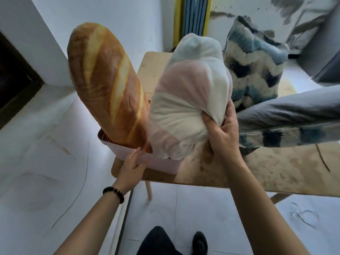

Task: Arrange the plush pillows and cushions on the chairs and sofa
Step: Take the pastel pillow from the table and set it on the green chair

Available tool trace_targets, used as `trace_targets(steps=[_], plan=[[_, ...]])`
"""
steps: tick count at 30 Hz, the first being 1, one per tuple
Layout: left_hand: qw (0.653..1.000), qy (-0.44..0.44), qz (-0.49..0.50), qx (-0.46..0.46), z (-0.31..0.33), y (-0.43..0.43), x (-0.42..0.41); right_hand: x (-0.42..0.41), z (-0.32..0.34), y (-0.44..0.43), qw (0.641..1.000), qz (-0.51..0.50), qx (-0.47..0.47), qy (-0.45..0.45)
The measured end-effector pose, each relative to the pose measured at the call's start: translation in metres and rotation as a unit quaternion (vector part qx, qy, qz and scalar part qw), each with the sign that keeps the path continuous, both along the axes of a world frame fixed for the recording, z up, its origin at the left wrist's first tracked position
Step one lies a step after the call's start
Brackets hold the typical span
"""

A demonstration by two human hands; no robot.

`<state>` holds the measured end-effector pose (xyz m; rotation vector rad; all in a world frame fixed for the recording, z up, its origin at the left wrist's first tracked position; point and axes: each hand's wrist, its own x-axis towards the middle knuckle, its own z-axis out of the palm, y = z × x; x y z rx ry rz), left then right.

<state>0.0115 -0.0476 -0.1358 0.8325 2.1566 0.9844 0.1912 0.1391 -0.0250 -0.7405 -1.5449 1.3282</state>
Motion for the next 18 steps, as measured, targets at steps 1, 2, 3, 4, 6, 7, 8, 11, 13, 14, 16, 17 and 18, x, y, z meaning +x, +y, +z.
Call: trace_targets(steps=[1, 2, 3, 4, 6, 7, 8, 11, 13, 14, 16, 17, 18], plan=[[0.999, -0.041, 0.020, 0.013, 0.009, 0.003, -0.001, 0.008, 0.012, -0.006, 1.000, 0.004, 0.009, 0.010], [0.996, -0.074, 0.033, 0.036, 0.020, 0.007, -0.003, 0.016, 0.022, -0.013, 1.000, 0.002, 0.019, 0.019], [0.993, -0.088, 0.037, 0.067, 0.031, 0.013, -0.006, 0.025, 0.032, -0.021, 0.999, -0.005, 0.025, 0.030], [0.989, -0.096, 0.038, 0.110, 0.038, 0.020, -0.010, 0.033, 0.040, -0.030, 0.999, -0.011, 0.028, 0.040], [0.975, -0.109, 0.003, 0.192, 0.063, 0.034, -0.011, 0.050, 0.053, -0.054, 0.997, -0.035, 0.039, 0.058], [0.967, -0.126, -0.020, 0.222, 0.077, 0.041, -0.007, 0.059, 0.057, -0.068, 0.996, -0.053, 0.040, 0.066], [0.958, -0.148, -0.048, 0.242, 0.090, 0.049, -0.003, 0.068, 0.060, -0.082, 0.994, -0.077, 0.039, 0.071], [0.912, -0.239, -0.165, 0.289, 0.111, 0.065, 0.026, 0.095, 0.058, -0.128, 0.984, -0.165, 0.016, 0.068], [0.864, -0.360, -0.211, 0.281, 0.109, 0.071, 0.064, 0.119, 0.055, -0.163, 0.973, -0.228, -0.008, 0.044], [0.842, -0.414, -0.216, 0.270, 0.103, 0.072, 0.084, 0.131, 0.053, -0.179, 0.968, -0.249, -0.022, 0.021], [0.824, -0.451, -0.253, 0.233, 0.098, 0.068, 0.133, 0.161, 0.047, -0.217, 0.948, -0.314, -0.017, -0.053], [0.819, -0.447, -0.282, 0.223, 0.100, 0.062, 0.160, 0.178, 0.045, -0.236, 0.933, -0.348, -0.006, -0.088], [0.808, -0.448, -0.318, 0.214, 0.100, 0.057, 0.187, 0.194, 0.044, -0.258, 0.917, -0.383, 0.001, -0.109]])
